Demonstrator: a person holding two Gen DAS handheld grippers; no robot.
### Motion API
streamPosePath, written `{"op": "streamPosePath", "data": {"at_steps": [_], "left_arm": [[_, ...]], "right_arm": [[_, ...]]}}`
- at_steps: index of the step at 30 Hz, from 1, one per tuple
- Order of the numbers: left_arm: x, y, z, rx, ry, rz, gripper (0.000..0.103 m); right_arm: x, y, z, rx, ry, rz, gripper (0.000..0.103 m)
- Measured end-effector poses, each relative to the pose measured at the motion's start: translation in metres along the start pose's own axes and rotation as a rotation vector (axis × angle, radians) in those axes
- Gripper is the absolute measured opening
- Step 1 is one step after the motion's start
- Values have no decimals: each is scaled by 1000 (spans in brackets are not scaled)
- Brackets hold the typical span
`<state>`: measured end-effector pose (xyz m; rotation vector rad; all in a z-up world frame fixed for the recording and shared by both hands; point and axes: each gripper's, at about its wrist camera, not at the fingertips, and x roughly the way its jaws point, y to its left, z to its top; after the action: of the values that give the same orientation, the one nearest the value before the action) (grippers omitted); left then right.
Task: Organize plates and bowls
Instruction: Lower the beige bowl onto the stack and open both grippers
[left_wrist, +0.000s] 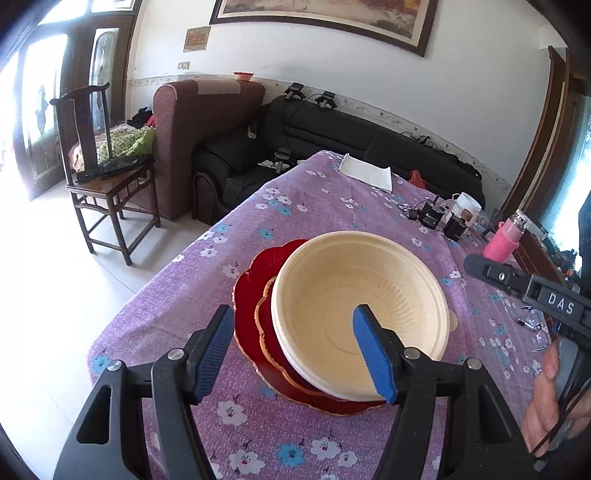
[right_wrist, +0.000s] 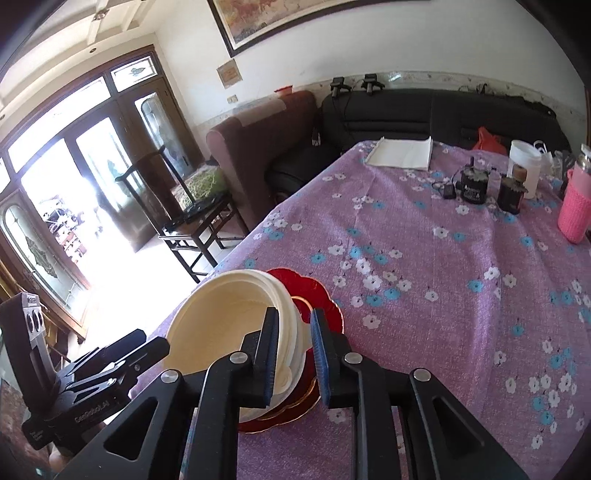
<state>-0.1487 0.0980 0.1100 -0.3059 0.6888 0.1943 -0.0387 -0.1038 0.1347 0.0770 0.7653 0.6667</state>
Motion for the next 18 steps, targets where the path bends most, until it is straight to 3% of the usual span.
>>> {"op": "streamPosePath", "data": {"at_steps": [3,5,6,12,15,18], "left_arm": [[-11,-3,-7,-18,-10,37,74],[-13,-10,-11,-12,-5,57,74],[-13,-13,-13,-6,-2,71,74],[-20,-33,-29,-19,-1,105,75],[-22,-45,-36,15,8,129,76],[-23,-58,-43,60,38,144,78]], "right_arm": [[-3,-4,-1,6,-51,1,32],[-3,-5,-8,-18,-85,-31,45],[-2,-4,-14,-20,-98,-62,46],[10,11,-32,-80,-28,-12,47],[0,14,-30,-101,-54,-12,47],[-11,11,-25,-82,-82,0,56]]}}
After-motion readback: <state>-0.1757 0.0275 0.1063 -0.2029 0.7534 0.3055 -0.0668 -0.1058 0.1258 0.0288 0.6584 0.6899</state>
